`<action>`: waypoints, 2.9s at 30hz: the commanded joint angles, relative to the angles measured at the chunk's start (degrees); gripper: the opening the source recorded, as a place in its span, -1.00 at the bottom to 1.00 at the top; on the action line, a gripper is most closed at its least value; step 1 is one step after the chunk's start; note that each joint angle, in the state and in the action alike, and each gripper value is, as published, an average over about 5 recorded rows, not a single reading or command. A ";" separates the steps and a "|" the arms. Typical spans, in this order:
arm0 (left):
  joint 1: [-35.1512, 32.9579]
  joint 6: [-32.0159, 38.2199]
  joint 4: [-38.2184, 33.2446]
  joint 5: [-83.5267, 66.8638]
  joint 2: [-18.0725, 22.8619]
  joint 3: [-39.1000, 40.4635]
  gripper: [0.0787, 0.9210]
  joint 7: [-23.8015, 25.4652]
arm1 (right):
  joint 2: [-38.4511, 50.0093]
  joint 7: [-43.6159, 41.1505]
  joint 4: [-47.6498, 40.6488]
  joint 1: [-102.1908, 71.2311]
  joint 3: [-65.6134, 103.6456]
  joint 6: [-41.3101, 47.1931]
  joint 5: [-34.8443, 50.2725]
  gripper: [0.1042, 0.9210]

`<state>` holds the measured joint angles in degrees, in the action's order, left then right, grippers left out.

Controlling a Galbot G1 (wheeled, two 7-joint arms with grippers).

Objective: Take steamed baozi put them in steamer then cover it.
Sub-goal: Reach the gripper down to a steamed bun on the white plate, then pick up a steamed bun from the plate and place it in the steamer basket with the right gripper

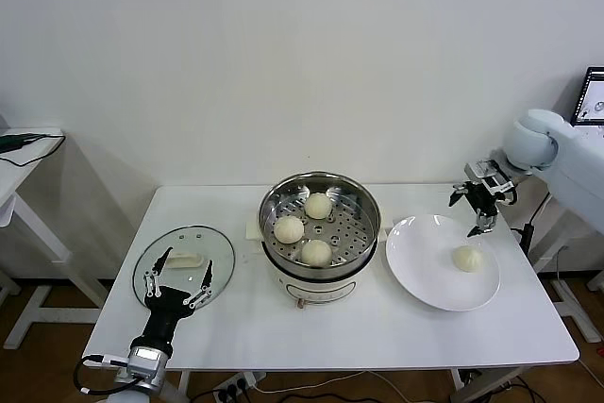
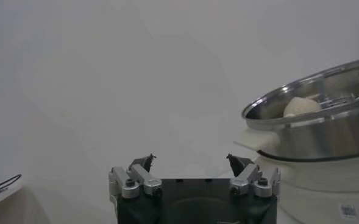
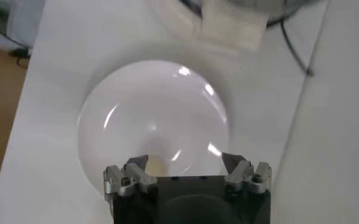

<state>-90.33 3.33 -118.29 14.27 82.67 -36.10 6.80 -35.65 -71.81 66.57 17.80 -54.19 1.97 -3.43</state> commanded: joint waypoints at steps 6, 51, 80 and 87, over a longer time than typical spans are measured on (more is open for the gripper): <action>0.01 -0.04 0.03 0.07 0.04 0.17 0.77 0.02 | -1.67 4.05 -12.41 -22.65 22.69 -0.11 -11.38 0.76; 0.63 -0.37 1.34 0.28 0.20 0.54 0.77 0.01 | -8.65 6.27 -18.88 -25.75 28.28 -3.40 -17.57 0.24; 0.31 0.00 -1.15 -0.05 -0.78 1.06 0.77 0.20 | 7.98 4.78 32.40 40.02 -36.29 22.79 28.31 0.20; 0.12 0.34 -1.94 -0.35 -1.17 0.70 0.77 0.32 | -1.62 8.56 35.48 43.28 -38.00 28.10 36.97 0.20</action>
<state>-90.16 3.64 -119.77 14.04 81.80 -35.33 7.05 -29.83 -66.46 90.26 42.88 -76.82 21.28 18.47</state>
